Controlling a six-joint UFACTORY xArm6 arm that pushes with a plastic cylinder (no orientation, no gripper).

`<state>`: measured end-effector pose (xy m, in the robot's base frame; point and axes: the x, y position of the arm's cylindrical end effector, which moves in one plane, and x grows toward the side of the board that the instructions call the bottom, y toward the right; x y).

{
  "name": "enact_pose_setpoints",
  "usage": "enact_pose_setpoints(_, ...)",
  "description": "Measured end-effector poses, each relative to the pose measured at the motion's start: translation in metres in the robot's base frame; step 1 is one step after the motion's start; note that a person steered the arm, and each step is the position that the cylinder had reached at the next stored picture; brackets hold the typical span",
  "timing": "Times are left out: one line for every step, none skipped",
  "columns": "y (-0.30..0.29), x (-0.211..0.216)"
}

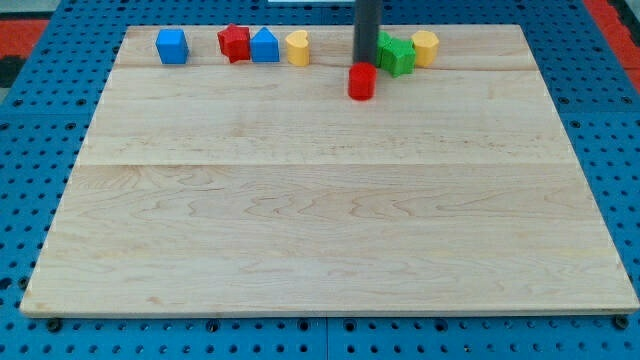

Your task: Slide red circle right a bit

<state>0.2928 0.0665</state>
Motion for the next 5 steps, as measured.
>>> enact_pose_setpoints(-0.018, 0.016)
enact_pose_setpoints(-0.037, 0.045)
enact_pose_setpoints(0.05, 0.067)
enact_pose_setpoints(0.07, 0.069)
enact_pose_setpoints(0.028, 0.04)
